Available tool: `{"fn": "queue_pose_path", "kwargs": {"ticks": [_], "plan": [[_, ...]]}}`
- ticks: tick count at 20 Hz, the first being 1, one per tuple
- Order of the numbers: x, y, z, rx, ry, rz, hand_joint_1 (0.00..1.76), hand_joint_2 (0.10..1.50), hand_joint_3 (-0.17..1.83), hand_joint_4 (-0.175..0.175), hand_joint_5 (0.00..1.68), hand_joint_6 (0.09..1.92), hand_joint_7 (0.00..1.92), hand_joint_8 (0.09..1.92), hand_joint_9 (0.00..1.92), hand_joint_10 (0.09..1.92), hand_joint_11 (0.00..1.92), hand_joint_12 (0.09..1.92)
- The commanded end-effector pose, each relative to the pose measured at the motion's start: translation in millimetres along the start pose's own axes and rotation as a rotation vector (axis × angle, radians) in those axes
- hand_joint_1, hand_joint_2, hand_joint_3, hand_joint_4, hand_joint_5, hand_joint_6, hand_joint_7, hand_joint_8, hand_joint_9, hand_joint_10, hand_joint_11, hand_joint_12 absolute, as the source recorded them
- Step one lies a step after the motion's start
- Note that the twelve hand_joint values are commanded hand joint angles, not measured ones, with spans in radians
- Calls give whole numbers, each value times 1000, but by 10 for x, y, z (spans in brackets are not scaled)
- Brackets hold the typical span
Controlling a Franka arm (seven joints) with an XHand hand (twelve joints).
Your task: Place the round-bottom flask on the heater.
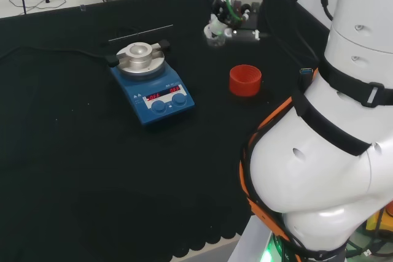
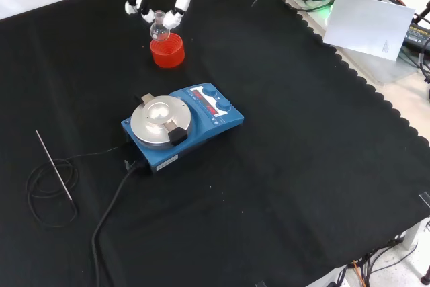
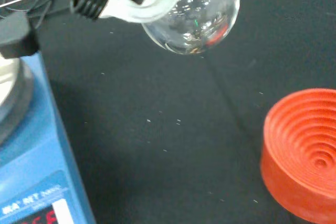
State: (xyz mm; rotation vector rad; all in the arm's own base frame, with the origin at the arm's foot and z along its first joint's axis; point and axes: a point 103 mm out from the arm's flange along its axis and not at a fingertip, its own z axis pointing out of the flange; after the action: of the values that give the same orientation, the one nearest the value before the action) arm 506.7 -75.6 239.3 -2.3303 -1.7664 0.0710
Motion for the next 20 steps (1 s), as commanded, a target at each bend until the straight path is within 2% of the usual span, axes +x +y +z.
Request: {"fn": "queue_pose_path", "kwargs": {"ticks": [1, 13, 20], "plan": [[606, 180, -33, 55, -51, -86, 1051, 713, 814, 150, 1012, 1195, 435, 592, 625, 576, 254, 1334], [1498, 403, -76, 86, -111, -207, 1052, 708, 820, 152, 1015, 1192, 434, 590, 620, 576, 256, 1332], [1767, 472, 16, 105, -128, -244, 1053, 706, 823, 153, 1017, 1191, 434, 590, 619, 576, 258, 1332]]}}
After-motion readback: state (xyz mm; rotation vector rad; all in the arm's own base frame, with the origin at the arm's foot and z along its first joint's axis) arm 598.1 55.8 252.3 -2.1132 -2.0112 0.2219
